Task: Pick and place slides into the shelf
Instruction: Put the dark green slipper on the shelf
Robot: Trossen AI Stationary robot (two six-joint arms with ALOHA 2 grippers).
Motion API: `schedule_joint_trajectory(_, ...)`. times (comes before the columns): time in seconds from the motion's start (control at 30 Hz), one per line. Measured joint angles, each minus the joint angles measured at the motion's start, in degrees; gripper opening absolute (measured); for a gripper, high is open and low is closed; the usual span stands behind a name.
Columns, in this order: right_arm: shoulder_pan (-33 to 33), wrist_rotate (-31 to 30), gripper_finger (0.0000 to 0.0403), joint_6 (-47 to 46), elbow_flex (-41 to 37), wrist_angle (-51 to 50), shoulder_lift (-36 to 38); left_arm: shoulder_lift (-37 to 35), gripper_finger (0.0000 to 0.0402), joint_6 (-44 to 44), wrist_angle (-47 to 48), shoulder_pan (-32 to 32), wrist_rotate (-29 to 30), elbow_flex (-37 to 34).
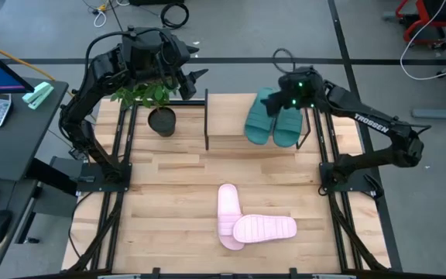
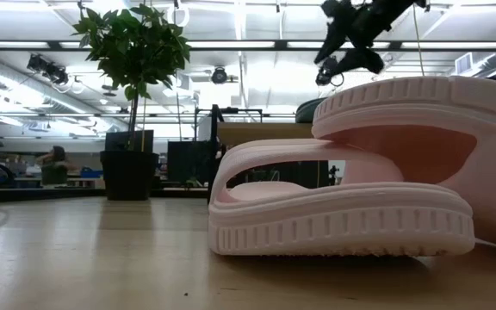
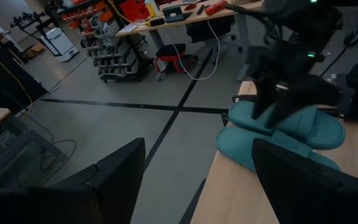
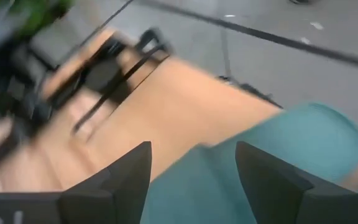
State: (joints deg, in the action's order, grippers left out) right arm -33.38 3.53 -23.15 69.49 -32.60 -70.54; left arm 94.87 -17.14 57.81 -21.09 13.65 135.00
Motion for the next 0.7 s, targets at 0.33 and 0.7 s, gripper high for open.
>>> schedule_joint_trajectory(0.33, 13.15, -15.32, 0.0233, 23.14, 0.0, -6.34, 0.0, 0.0, 0.0298, -0.01, -0.03, 0.0, 0.0, 0.0)
schedule_joint_trajectory(0.7, 20.24, -18.23, 0.0233, 27.7, -0.68, -8.1, 0.0, 0.0, 0.0298, -0.05, -0.05, -0.02, 0.0, 0.0)
